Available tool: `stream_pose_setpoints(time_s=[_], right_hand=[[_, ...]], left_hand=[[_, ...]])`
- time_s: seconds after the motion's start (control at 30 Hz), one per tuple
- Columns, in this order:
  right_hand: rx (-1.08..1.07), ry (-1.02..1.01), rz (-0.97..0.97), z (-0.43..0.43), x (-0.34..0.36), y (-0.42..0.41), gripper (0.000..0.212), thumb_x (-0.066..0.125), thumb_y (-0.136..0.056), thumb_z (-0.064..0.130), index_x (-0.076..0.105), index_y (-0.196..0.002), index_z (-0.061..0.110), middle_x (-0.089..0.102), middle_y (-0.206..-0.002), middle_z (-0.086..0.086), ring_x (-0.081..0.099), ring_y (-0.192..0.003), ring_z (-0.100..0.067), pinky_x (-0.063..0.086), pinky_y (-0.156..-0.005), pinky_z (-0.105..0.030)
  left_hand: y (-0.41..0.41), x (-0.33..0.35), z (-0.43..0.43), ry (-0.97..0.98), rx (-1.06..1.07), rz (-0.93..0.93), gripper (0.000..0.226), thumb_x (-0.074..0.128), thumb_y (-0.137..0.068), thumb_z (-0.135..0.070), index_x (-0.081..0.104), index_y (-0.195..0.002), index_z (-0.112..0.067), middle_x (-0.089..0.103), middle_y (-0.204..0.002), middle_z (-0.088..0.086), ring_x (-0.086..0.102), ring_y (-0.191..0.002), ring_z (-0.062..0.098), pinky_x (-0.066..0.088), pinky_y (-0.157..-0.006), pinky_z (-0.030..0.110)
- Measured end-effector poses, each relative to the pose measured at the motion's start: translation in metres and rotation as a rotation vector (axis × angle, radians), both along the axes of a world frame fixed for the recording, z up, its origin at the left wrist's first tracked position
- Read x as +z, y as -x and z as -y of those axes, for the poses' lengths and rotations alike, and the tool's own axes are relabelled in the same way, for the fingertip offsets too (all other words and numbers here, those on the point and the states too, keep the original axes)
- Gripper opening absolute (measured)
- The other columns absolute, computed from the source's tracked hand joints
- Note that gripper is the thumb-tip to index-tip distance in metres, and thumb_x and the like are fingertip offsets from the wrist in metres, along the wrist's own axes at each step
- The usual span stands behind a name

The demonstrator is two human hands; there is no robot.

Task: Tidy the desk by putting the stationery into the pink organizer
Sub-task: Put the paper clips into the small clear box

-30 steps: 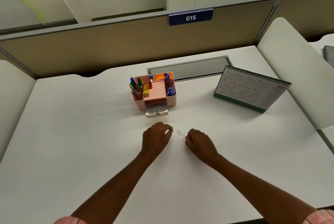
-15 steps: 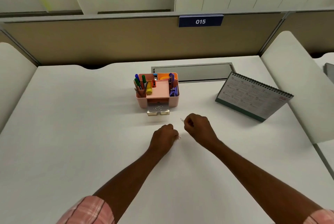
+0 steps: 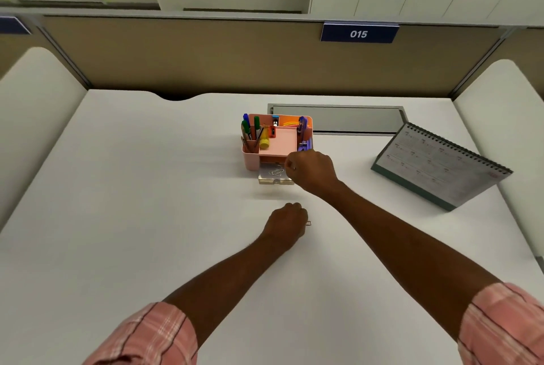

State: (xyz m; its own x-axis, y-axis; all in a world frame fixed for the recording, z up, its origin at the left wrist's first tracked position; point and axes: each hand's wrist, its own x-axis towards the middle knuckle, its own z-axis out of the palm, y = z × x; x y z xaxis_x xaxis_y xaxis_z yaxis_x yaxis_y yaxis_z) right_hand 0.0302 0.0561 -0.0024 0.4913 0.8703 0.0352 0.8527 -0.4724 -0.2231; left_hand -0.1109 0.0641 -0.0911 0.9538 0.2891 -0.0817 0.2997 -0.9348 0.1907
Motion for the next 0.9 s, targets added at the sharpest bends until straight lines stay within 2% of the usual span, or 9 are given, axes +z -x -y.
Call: stream_pose_setpoints(time_s=[0.17,0.33,0.43,0.57,0.73,0.83,0.9], right_hand=[[0.091,0.184,0.108,-0.020,-0.010,0.003,0.021,0.060,-0.100,0.032,0.072,-0.107,0.017,0.073,-0.092,-0.004,0.067,-0.082,-0.022,0.057,-0.074,-0.034],[0.124,0.255,0.158,-0.032,-0.012,0.006,0.020,0.065,-0.098,0.029,0.072,-0.109,0.015,0.073,-0.092,-0.005,0.068,-0.082,-0.022,0.058,-0.078,-0.035],[0.119,0.268,0.155,-0.037,-0.013,0.005,0.022,0.065,-0.098,0.030,0.071,-0.111,0.014,0.073,-0.095,-0.006,0.068,-0.086,-0.023,0.060,-0.082,-0.038],[0.086,0.193,0.115,-0.035,-0.014,0.004,0.020,0.061,-0.100,0.029,0.072,-0.109,0.015,0.073,-0.095,-0.005,0.068,-0.085,-0.022,0.059,-0.078,-0.035],[0.015,0.014,0.023,-0.015,-0.011,0.003,0.019,0.058,-0.101,0.030,0.073,-0.101,0.019,0.074,-0.091,-0.002,0.068,-0.083,-0.021,0.059,-0.073,-0.033],[-0.069,-0.126,-0.025,0.010,-0.012,0.006,0.019,0.058,-0.101,0.031,0.074,-0.102,0.020,0.076,-0.091,-0.001,0.067,-0.076,-0.018,0.054,-0.064,-0.027],[-0.152,-0.175,-0.079,0.033,-0.018,0.009,0.018,0.061,-0.099,0.033,0.075,-0.104,0.024,0.077,-0.092,0.002,0.069,-0.076,-0.017,0.056,-0.064,-0.028]], left_hand=[[0.001,-0.005,0.005,0.034,0.042,-0.050,0.031,0.092,-0.054,-0.025,0.062,-0.056,-0.022,0.053,-0.057,-0.004,0.055,-0.048,0.014,0.029,-0.038,0.023],[0.004,0.001,0.006,0.085,0.081,-0.089,0.029,0.087,-0.055,-0.015,0.059,-0.054,-0.022,0.052,-0.056,-0.005,0.053,-0.048,0.012,0.021,-0.044,0.024],[0.005,-0.002,0.005,0.041,0.044,-0.103,0.029,0.083,-0.055,-0.009,0.057,-0.055,-0.022,0.051,-0.057,-0.004,0.051,-0.049,0.013,0.018,-0.046,0.025],[0.007,-0.003,0.003,-0.126,-0.007,-0.056,0.026,0.066,-0.068,-0.003,0.054,-0.055,-0.020,0.048,-0.056,-0.003,0.048,-0.048,0.014,0.019,-0.046,0.025],[0.010,-0.016,0.003,-0.298,-0.083,0.062,0.032,0.051,-0.088,-0.006,0.059,-0.059,-0.017,0.051,-0.059,-0.001,0.051,-0.050,0.016,0.030,-0.041,0.025],[0.007,-0.019,-0.002,-0.306,-0.109,0.107,0.024,0.053,-0.084,-0.008,0.062,-0.064,-0.016,0.054,-0.063,0.001,0.054,-0.052,0.017,0.033,-0.040,0.024],[0.004,-0.021,-0.004,-0.244,-0.110,0.089,0.019,0.056,-0.081,-0.008,0.064,-0.066,-0.015,0.056,-0.065,0.002,0.056,-0.053,0.018,0.036,-0.039,0.024]])
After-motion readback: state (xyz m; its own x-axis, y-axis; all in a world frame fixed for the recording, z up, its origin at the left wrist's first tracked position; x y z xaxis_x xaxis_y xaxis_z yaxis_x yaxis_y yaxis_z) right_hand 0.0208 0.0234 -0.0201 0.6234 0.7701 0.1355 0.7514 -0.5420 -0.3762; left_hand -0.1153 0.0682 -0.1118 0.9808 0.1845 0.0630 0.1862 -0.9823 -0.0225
